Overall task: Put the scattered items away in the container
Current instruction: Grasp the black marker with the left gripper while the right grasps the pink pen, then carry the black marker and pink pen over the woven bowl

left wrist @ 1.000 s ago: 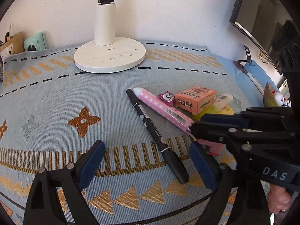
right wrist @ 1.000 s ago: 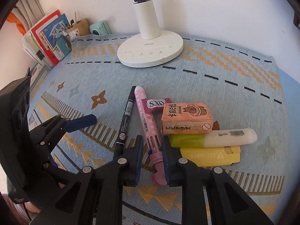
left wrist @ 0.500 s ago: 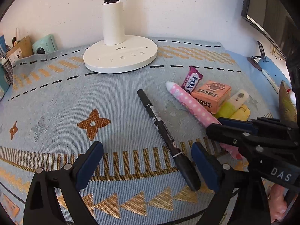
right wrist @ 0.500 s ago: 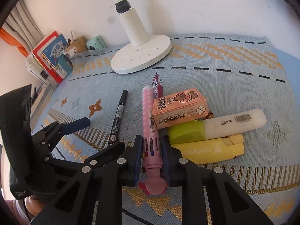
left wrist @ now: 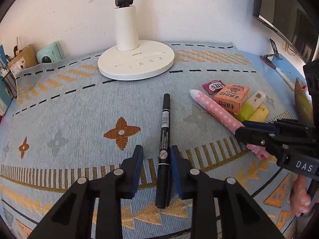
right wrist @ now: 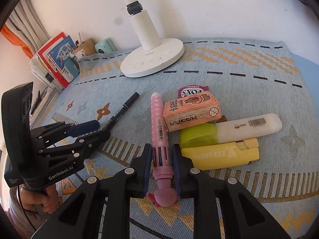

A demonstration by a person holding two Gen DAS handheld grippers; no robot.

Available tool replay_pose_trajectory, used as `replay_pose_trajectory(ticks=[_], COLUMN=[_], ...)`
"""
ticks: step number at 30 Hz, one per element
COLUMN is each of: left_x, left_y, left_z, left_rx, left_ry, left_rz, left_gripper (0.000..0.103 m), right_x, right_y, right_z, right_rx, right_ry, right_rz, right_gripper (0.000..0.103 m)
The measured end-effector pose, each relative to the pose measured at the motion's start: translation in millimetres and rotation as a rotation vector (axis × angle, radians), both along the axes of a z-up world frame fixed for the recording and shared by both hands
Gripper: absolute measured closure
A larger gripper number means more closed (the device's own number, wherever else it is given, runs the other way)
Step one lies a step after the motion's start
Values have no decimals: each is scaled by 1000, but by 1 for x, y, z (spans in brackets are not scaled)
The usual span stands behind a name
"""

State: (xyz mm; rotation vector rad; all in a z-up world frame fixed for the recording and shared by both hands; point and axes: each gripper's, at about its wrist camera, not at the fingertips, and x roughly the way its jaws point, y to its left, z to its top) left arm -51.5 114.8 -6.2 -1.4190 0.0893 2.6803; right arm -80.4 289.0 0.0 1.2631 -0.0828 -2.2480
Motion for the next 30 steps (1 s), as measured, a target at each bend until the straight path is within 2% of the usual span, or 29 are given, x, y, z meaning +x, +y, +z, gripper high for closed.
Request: replay_pose_trajectory(ticks=[2,5,8,9,10,11,12,13,14,15,17,21,25,30], left_x=[-1,-4,-6,-6,-6,-6,-5,-3,-2,0,4,19,36,55], left_y=[-1,-6,-3,-2,0,2,5,9,13,17,18,4,-2,9], left_z=[-1,-3,-4,-4,-4,-3,-3,-3,-3,-2,-1,9,26,40], left_rx=[-23,24,17,17,18,20,17,13,11,7,31,161,208,228], left_ry=[14,23,30,32,35,38,42,44,44,44,37,41,73,101], left_rz=[23,40,30,24,16,5,-10,-28,-48,-61,-76,-84,-87,-131], left_gripper=[52,51,53,54,57,66,77,83,95,95,95,95,95,95], right_x=[0,0,1,1,3,4,6,8,9,9,9,19,43,83], right_y=[-2,-7,-18,-22,-27,-31,-34,-35,-36,-35,-29,-16,-4,9], right_z=[0,0,1,1,1,1,1,0,0,0,1,9,31,59], right_rx=[9,34,54,75,102,130,159,187,212,213,142,-16,-135,-193], right_ry=[8,27,46,58,74,89,105,119,130,129,78,2,9,64], right_rz=[2,2,21,20,17,15,7,-3,-14,-16,-2,-26,-54,-131], right_gripper=[81,78,62,62,62,62,67,71,84,85,85,85,85,85])
